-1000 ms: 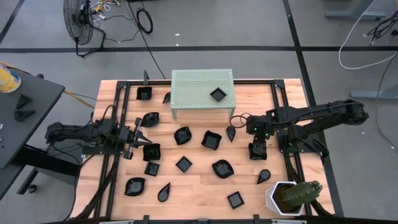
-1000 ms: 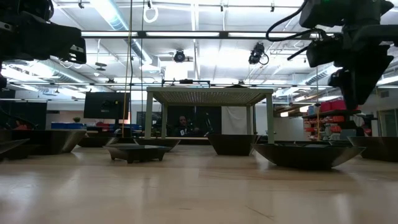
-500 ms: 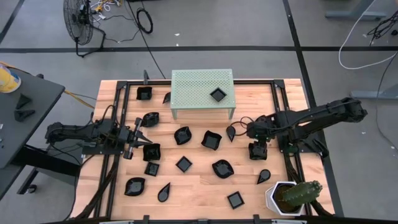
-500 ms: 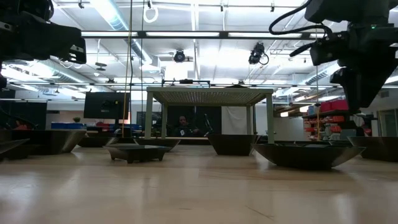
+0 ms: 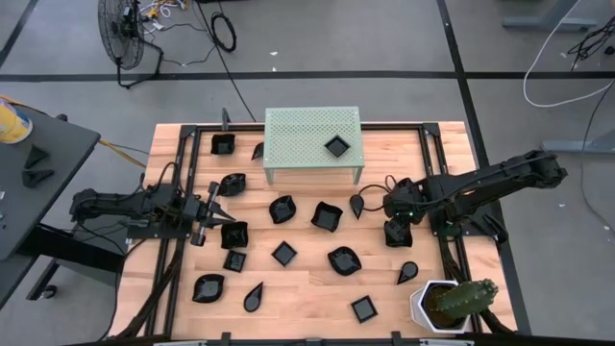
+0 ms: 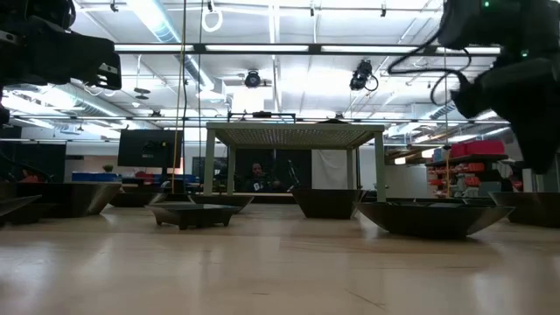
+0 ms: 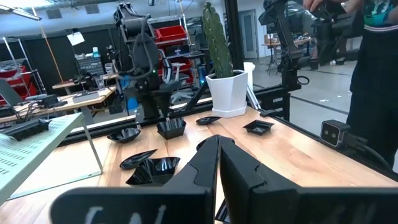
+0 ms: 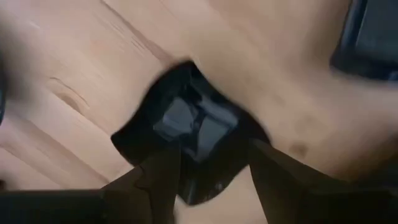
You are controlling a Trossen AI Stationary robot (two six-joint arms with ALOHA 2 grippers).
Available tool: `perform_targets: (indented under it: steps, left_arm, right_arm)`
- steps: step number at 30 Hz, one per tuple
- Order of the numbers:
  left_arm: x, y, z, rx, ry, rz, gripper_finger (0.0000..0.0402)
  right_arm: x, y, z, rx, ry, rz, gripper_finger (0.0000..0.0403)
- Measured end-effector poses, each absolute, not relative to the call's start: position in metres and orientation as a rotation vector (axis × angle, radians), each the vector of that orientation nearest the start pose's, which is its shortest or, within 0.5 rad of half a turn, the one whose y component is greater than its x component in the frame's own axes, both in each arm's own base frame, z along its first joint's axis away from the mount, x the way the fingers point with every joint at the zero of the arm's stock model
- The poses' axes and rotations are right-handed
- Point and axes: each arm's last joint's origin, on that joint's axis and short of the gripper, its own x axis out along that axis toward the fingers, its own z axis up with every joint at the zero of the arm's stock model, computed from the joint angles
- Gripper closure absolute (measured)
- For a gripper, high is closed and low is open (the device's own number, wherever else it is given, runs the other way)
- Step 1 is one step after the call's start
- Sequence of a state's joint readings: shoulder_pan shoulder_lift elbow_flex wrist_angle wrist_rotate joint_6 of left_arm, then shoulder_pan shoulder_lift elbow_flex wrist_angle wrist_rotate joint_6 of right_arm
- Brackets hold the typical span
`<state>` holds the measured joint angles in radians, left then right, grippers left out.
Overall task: Pick & Place Mini shaped plates
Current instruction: Put the distorted square plate on the shelf
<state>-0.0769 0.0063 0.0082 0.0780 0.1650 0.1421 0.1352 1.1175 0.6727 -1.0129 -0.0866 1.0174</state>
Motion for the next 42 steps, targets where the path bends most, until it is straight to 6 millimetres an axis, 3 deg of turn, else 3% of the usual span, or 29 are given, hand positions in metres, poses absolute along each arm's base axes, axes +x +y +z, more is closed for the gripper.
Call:
perform_targets:
  steps: [4,17,35,42]
  left_arm:
    - [0.096,-0.012,0.173,0.145,-0.097,-0.236,0.0378]
    - [0.096,-0.012,0.173,0.145,-0.097,-0.236,0.0378]
    - [0.096,-0.012,0.173,0.145,-0.097,-0.232,0.0378]
    - [0.096,-0.012,0.173,0.145,-0.097,-0.232,0.0378]
  right_arm:
    - [0.156,0.025,0.187,0.913,1.430,-0.671,0.0211]
    - [0.150,0.032,0.183,1.039,1.442,-0.810,0.0211]
    - [0.142,0.036,0.144,1.128,1.374,-0.825,0.0213]
    - [0.142,0.036,0.144,1.128,1.373,-0.823,0.0247]
